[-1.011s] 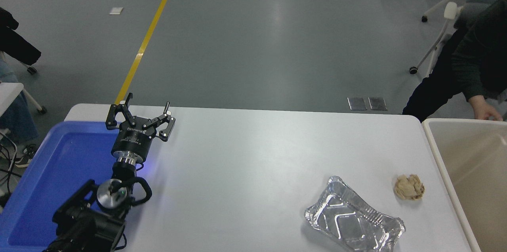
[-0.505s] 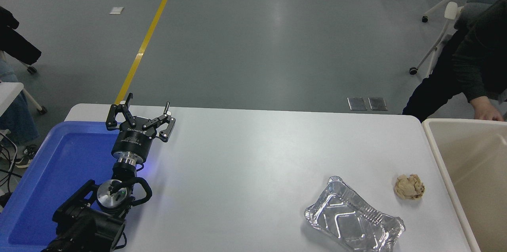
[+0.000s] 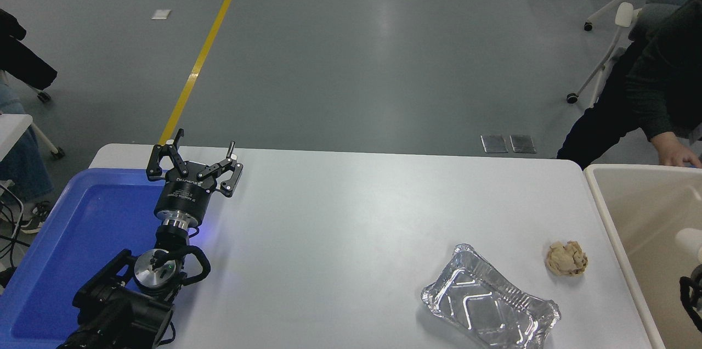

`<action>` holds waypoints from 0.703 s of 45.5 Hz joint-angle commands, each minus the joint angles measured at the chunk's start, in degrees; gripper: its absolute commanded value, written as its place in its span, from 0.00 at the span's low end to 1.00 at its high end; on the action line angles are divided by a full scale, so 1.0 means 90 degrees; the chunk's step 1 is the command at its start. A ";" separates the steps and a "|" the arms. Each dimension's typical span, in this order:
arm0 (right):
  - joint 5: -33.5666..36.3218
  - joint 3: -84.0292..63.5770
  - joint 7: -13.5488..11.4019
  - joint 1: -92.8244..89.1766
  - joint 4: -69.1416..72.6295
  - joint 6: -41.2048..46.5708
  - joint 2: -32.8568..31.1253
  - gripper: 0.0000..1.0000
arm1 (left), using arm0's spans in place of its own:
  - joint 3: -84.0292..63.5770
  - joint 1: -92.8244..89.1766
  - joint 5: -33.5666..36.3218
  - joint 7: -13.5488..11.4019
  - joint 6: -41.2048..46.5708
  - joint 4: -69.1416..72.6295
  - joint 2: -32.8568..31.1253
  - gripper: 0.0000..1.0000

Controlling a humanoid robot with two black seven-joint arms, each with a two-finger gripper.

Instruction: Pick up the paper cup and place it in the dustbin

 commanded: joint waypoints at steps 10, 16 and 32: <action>-0.0004 0.0021 0.0028 -0.0172 -0.0007 0.0019 0.0148 1.00 | 0.0000 0.0000 -0.0005 0.0000 0.0000 0.0006 0.0000 0.99; 0.0006 0.0021 0.0018 -0.0123 -0.0016 0.0038 0.0080 1.00 | 0.0000 0.0000 0.0005 0.0000 0.0000 -0.0004 -0.0010 0.99; -0.0013 -0.0058 0.0028 0.0453 -0.0026 0.0058 -0.0243 1.00 | 0.0000 0.0000 0.0005 0.0000 -0.0001 -0.0004 0.0000 0.99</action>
